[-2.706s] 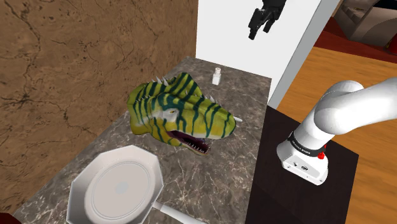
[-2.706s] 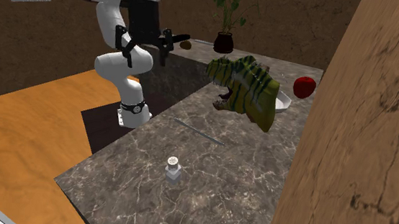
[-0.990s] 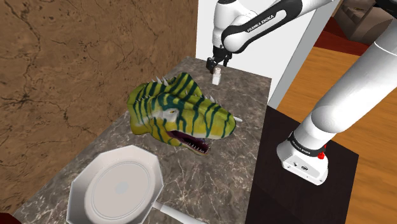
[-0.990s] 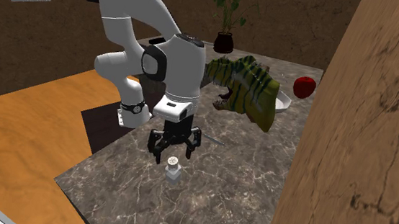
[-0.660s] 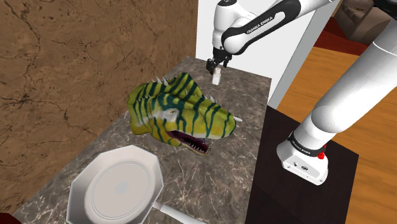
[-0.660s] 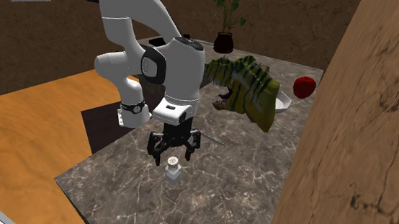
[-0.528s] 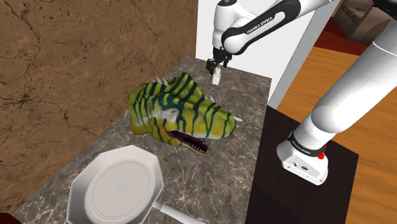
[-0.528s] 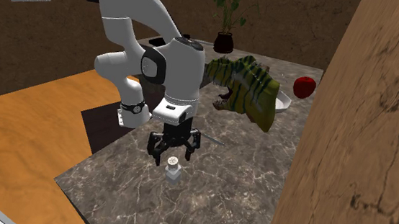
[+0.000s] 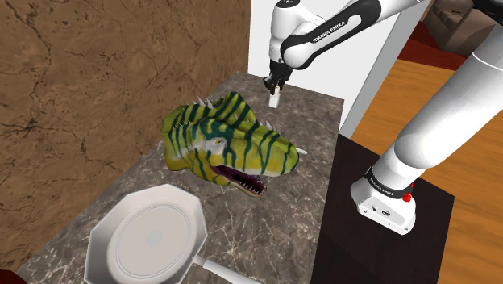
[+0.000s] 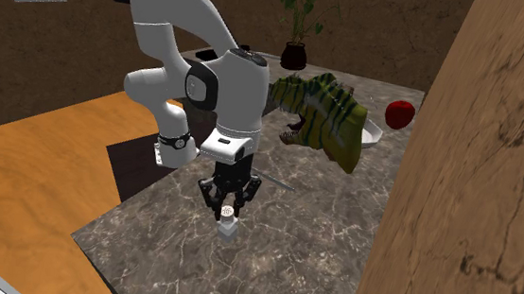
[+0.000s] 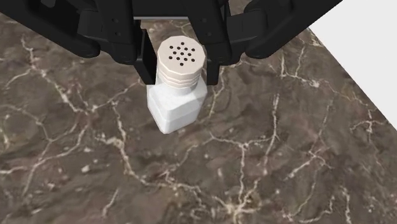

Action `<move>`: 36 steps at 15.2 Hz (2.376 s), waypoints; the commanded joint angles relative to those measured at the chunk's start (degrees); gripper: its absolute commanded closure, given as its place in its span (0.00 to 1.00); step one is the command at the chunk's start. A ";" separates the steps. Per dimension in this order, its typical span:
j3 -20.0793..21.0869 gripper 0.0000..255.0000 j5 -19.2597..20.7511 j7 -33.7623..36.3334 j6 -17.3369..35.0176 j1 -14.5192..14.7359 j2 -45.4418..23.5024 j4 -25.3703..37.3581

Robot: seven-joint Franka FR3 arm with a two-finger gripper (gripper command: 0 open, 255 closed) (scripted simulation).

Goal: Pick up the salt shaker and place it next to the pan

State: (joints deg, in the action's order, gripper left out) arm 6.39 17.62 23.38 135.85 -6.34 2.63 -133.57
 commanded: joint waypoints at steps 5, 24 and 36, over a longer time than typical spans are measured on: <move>0.01 1.00 -0.59 -0.65 -1.46 0.07 0.92 0.58; -0.03 1.00 -4.33 -5.39 -15.58 0.67 7.19 8.94; 0.58 1.00 -5.57 -6.27 -23.45 1.33 10.09 13.91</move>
State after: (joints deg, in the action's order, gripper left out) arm 6.63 12.15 16.60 112.63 -5.28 12.11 -119.17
